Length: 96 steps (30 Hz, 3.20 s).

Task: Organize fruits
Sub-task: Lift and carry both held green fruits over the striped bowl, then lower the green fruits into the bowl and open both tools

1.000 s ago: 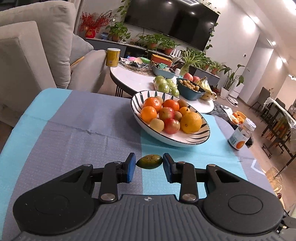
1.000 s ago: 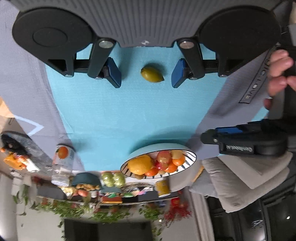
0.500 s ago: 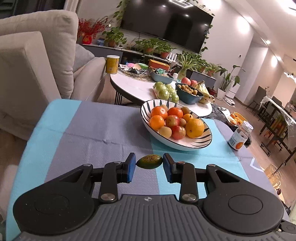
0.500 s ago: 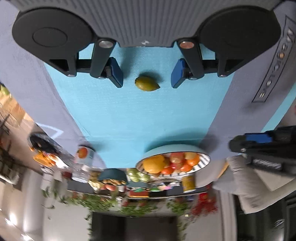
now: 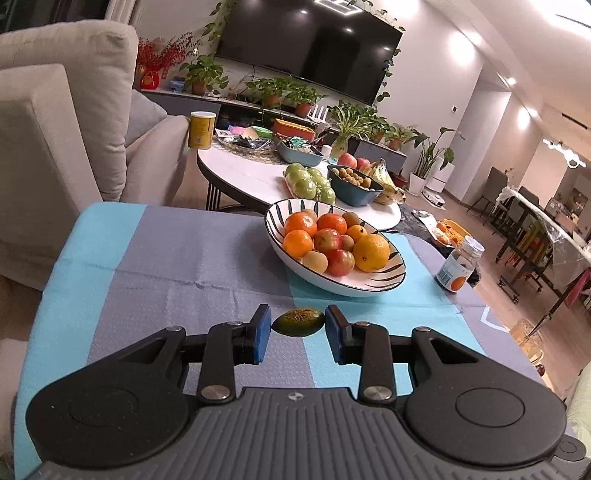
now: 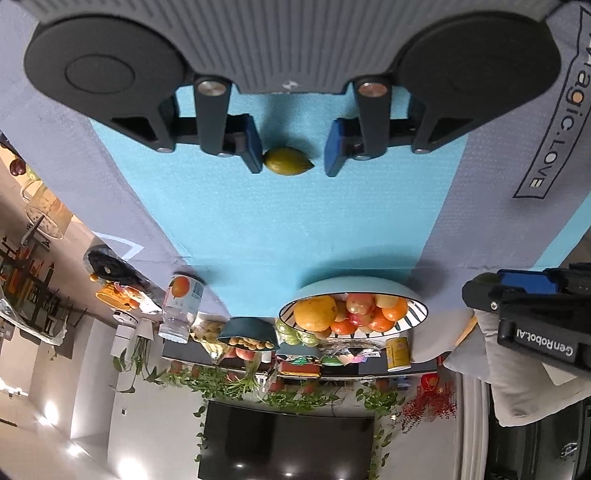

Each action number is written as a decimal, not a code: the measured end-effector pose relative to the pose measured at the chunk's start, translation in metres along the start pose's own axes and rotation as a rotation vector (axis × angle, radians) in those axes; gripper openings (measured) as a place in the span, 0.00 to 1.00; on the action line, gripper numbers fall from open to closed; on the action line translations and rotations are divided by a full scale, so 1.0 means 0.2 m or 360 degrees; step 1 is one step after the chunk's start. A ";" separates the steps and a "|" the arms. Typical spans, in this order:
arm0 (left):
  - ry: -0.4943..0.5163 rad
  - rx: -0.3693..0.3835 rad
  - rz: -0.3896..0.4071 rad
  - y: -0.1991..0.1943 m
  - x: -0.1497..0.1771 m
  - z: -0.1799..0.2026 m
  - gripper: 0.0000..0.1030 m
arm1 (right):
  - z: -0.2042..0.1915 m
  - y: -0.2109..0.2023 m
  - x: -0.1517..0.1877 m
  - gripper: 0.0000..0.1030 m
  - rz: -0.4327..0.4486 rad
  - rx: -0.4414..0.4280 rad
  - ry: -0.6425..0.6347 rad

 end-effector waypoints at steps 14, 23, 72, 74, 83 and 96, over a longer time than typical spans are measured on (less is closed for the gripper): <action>-0.0009 0.0025 0.0013 -0.02 -0.02 0.00 0.29 | 0.00 -0.01 -0.02 0.67 0.0006 -0.0066 -0.0005; 0.0022 -0.0026 0.0044 -0.05 -0.07 0.01 0.29 | 0.04 -0.03 -0.17 0.67 0.0136 -0.0126 -0.0020; 0.0148 -0.0021 -0.0098 0.45 -0.18 0.28 0.29 | 0.16 0.33 -0.61 0.67 0.0134 -0.0633 -0.0088; 0.0146 -0.0026 -0.0103 0.45 -0.17 0.28 0.29 | 0.16 0.34 -0.61 0.67 0.0124 -0.0643 -0.0082; 0.0118 -0.0035 -0.0113 0.48 -0.17 0.25 0.29 | 0.14 0.36 -0.59 0.67 0.0102 -0.0645 -0.0106; 0.0117 -0.0048 -0.0106 0.48 -0.17 0.25 0.30 | 0.13 0.36 -0.59 0.67 0.0107 -0.0648 -0.0108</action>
Point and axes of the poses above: each gripper's, at about its wrist camera, not at the fingertips, and y roughly the way its jaws point, z to its right, x to its underside, the point moved 7 cm from there along y, roughly the way its jaws point, and after that the axes turned 3 degrees about -z, right-handed, at the moved point
